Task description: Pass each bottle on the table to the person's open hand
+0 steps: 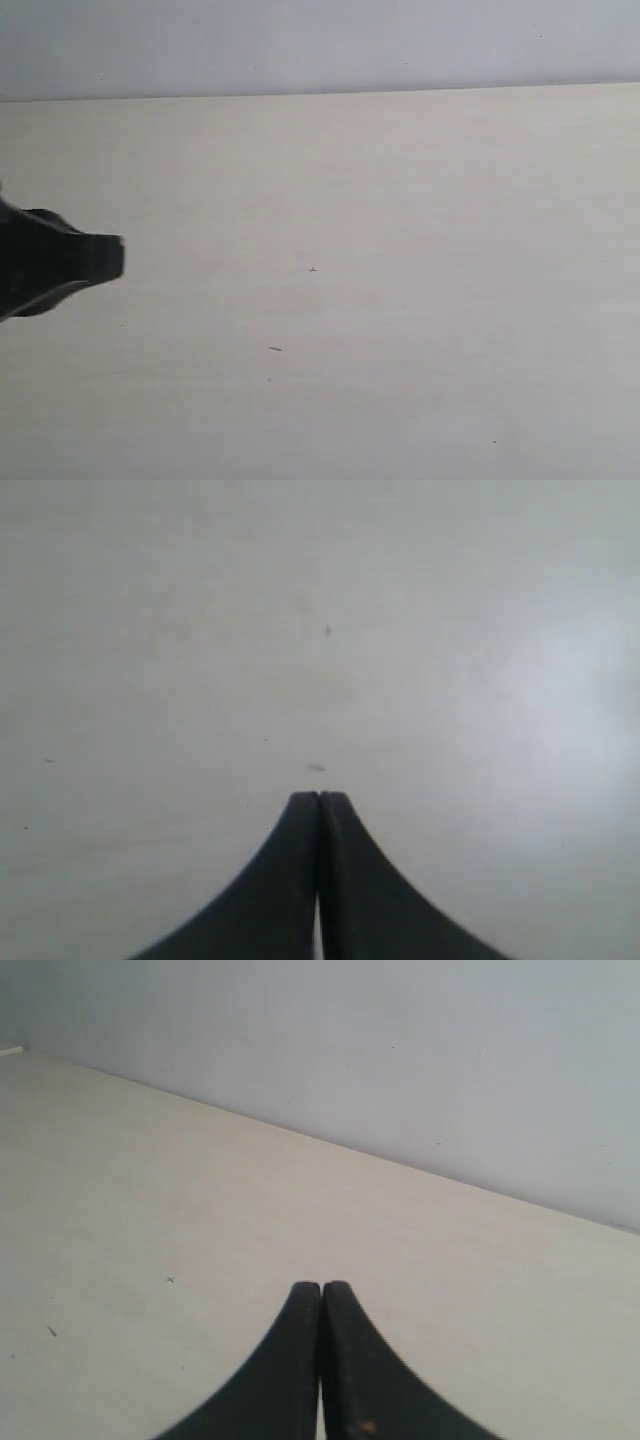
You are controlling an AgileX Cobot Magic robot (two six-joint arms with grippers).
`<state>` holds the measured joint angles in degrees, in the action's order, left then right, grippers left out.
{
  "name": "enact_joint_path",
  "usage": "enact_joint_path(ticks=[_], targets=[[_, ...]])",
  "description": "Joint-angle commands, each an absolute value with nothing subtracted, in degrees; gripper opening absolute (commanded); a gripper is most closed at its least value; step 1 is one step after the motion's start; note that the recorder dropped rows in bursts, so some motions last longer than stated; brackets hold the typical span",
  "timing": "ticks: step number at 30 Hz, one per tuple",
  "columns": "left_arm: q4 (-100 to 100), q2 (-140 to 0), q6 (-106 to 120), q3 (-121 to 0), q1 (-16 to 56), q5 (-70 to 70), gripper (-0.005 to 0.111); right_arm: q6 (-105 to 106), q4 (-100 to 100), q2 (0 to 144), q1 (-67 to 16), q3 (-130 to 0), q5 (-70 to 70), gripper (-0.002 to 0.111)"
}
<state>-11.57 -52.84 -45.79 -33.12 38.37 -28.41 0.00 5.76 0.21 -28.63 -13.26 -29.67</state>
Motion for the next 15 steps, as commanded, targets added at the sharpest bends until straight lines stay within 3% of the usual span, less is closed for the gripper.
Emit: enact_joint_path(ticks=[1,7,15], targets=[[-11.7,-38.5,-47.1,-19.6,28.4,-10.4,0.0,0.0,6.0,0.0,-28.7,-13.0,-29.5,0.0],[-12.8,-22.0,-47.1,-9.3,17.2,-4.7,0.0,0.0,6.0,0.0,-28.7,-13.0,-29.5,0.0],[-12.7,-6.1,-48.0,-1.0,8.7,-4.7,0.0,0.0,6.0,0.0,-28.7,-13.0,-29.5,0.0]])
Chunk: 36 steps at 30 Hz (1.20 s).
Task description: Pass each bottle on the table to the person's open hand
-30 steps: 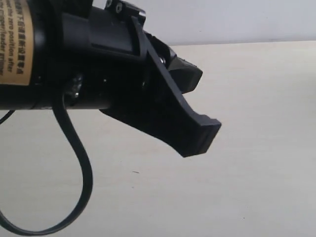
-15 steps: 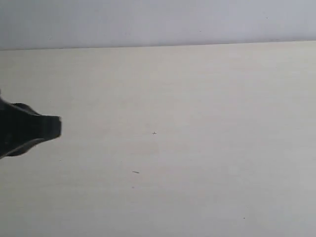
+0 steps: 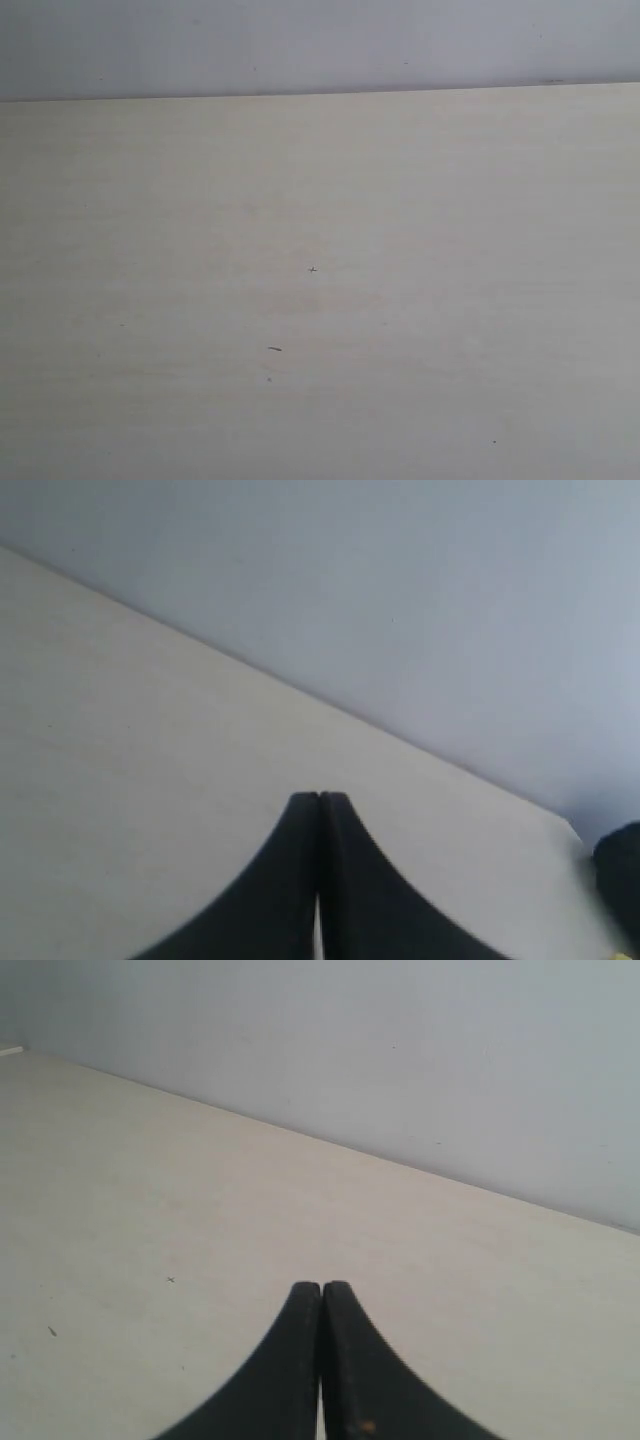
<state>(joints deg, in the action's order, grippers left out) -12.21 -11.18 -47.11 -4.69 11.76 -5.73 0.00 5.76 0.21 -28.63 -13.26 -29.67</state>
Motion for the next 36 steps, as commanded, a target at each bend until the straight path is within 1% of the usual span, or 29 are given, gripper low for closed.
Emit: enact_joint_path(ticks=[1,5,12,15,18,21,23,36], targets=[[-12.7,-5.4,-48.2,0.0,7.8,-4.7,0.0,0.0,6.0,0.0,-28.7,-13.0,-29.5,0.0],[-12.7,-4.1,-48.4,0.0,6.6,-6.9,0.0,0.0,6.0,0.0,-28.7,-13.0,-29.5,0.0],[-12.8,-3.9,-48.4,0.0,6.5,-4.1,0.0,0.0,6.0,0.0,-28.7,-13.0,-29.5,0.0],[-13.0,-0.6,-46.9,0.0,6.5,-3.8,0.0,0.0,6.0,0.0,-28.7,-13.0,-29.5,0.0],[-12.1,0.0,-36.4,0.0,6.3,-4.1,0.0,0.0,6.0,0.0,-28.7,-13.0,-29.5,0.0],[-5.5,0.0,-18.4,0.0,4.5,-5.3,0.0,0.0,6.0,0.0,-28.7,-13.0,-29.5,0.0],[-4.8,0.0,-12.1,0.0,3.5,-6.4,0.0,0.0,6.0,0.0,-28.7,-13.0,-29.5,0.0],[-6.7,0.0,-9.8,0.0,2.9,-6.8,0.0,0.0,6.0,0.0,-28.7,-13.0,-29.5,0.0]])
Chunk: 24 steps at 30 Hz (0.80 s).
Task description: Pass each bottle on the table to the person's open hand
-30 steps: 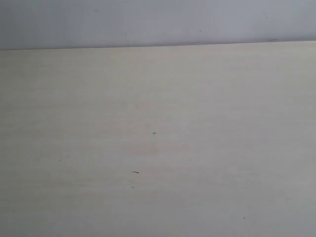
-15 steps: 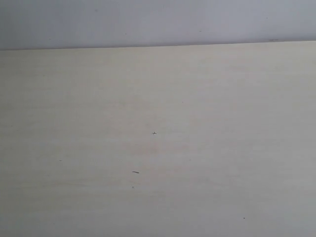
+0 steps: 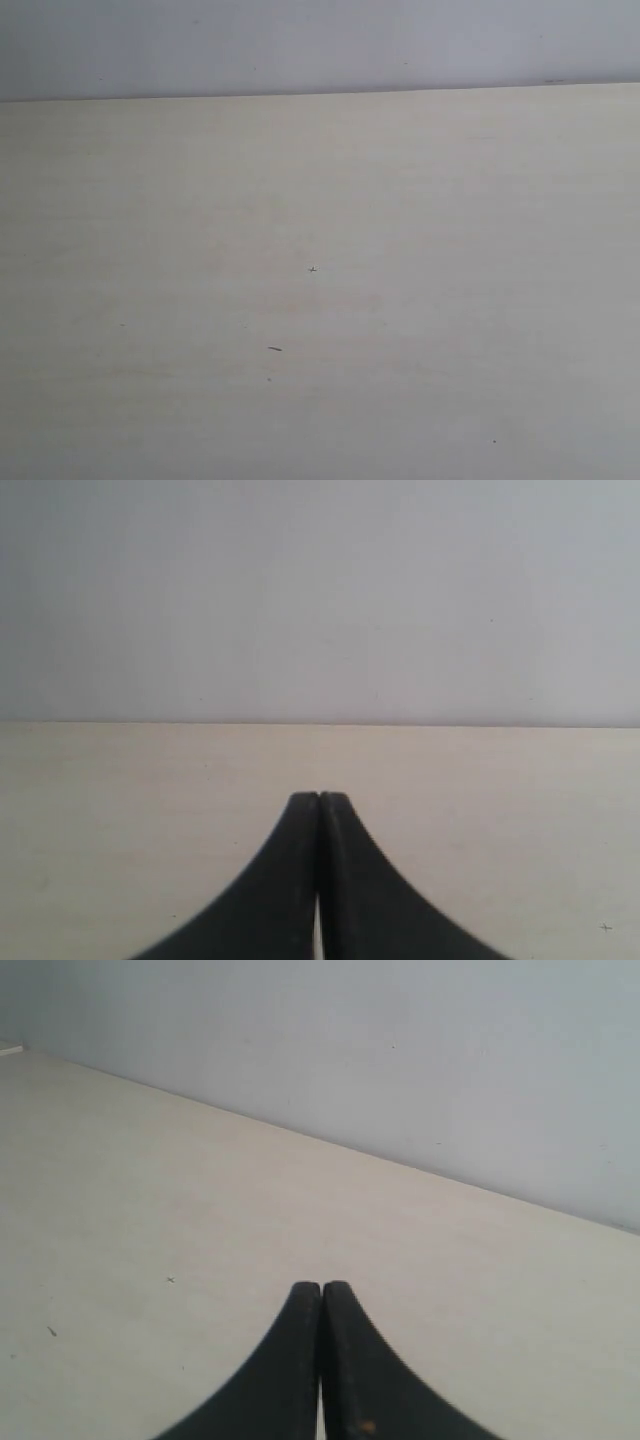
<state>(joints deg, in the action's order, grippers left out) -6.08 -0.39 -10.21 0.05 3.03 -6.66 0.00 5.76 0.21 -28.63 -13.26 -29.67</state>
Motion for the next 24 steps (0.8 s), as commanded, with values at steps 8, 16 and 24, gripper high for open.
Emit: enact_joint_path(ticks=[8,16,24], targets=[[-6.7,0.0,-9.7,0.0,2.9,-6.8,0.0,0.0,6.0,0.0,-28.7,-13.0,-29.5,0.0],[-6.7,0.0,-9.6,0.0,2.9,-6.8,0.0,0.0,6.0,0.0,-28.7,-13.0,-29.5,0.0],[-6.7,0.0,-9.6,0.0,2.9,-6.8,0.0,-1.4,5.4,0.0,-21.3,-13.0,-18.0,0.0]])
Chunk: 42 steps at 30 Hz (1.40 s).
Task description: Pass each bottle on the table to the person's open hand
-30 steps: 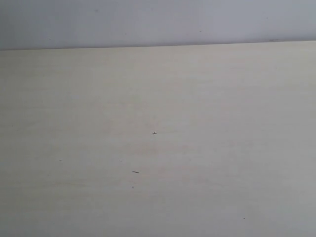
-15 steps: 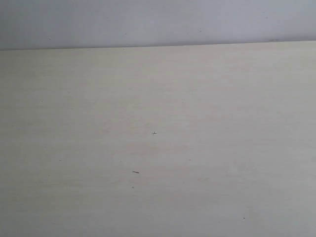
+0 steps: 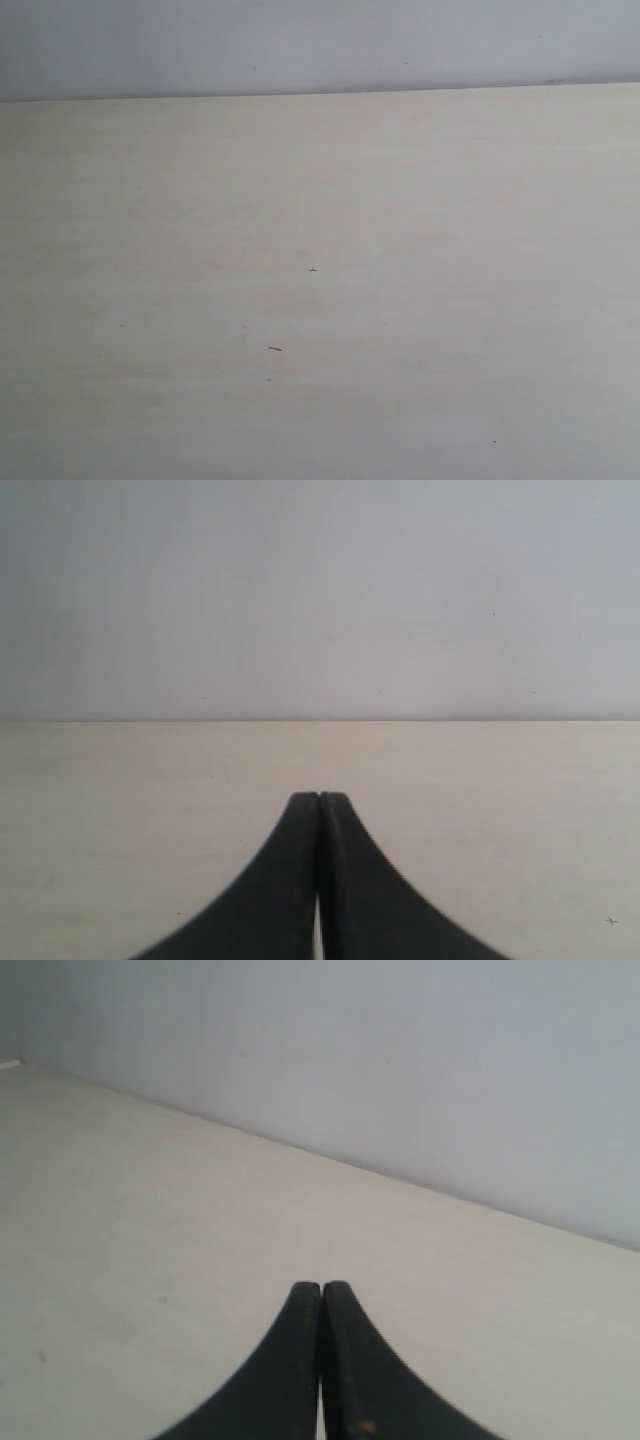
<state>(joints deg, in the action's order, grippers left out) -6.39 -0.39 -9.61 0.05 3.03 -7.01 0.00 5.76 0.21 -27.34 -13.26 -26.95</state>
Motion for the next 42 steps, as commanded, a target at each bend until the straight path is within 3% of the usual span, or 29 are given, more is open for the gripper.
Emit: enact_joint_path(ticks=[1,9,13,42], targets=[[-6.7,0.0,-9.6,0.0,2.9,-6.9,0.0,-2.9,4.7,0.0,-17.0,-13.0,-15.3,0.0],[-6.7,0.0,-9.6,0.0,2.9,-6.9,0.0,-3.4,4.4,0.0,-6.1,-6.3,-3.4,0.0],[-6.7,0.0,-9.6,0.0,2.9,-7.1,0.0,-3.4,1.9,0.0,-6.0,0.0,1.5,0.0],[-6.7,0.0,-9.6,0.0,2.9,-7.1,0.0,2.2,-2.7,0.0,-4.0,0.0,-2.0,0.0]])
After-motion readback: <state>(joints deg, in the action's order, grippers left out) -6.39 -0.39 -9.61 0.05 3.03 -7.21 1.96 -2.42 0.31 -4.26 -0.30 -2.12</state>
